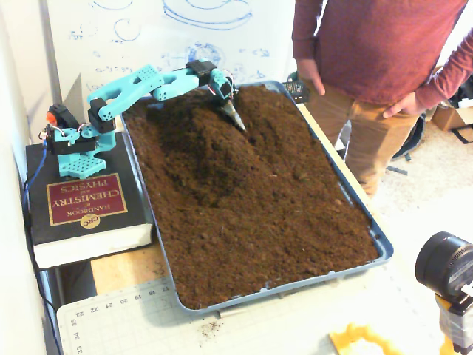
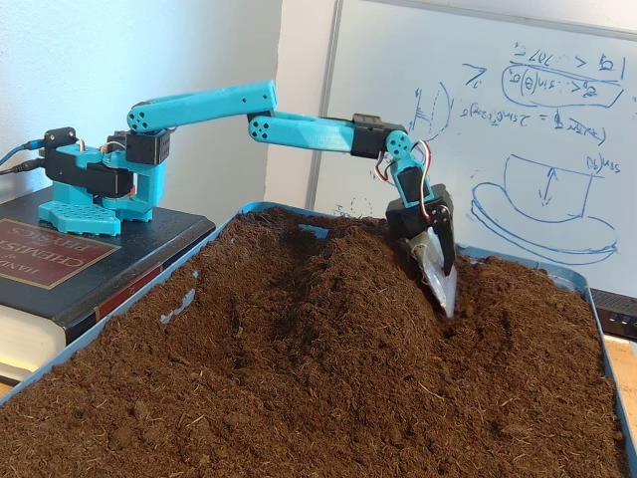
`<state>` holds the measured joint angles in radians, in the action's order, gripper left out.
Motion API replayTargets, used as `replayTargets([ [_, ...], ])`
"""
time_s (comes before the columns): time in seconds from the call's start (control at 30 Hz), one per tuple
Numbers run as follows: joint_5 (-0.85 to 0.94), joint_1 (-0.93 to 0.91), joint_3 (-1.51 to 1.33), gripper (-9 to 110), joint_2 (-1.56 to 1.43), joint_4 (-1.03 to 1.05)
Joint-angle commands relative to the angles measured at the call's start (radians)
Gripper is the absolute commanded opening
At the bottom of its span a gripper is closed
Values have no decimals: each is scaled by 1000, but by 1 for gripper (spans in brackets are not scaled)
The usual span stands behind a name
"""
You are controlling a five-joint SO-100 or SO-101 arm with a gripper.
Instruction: Build a berm.
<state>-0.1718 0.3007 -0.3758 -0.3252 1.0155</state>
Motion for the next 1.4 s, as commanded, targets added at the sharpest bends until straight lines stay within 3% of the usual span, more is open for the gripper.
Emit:
replayTargets([
  [0.0,5,-12,-21,0,-130,64],
  [0.83,3,-17,-357,0,-342,67],
  [1.2,-14,-34,-123,0,-367,54],
  [1.37,8,-147,-12,0,-367,54],
])
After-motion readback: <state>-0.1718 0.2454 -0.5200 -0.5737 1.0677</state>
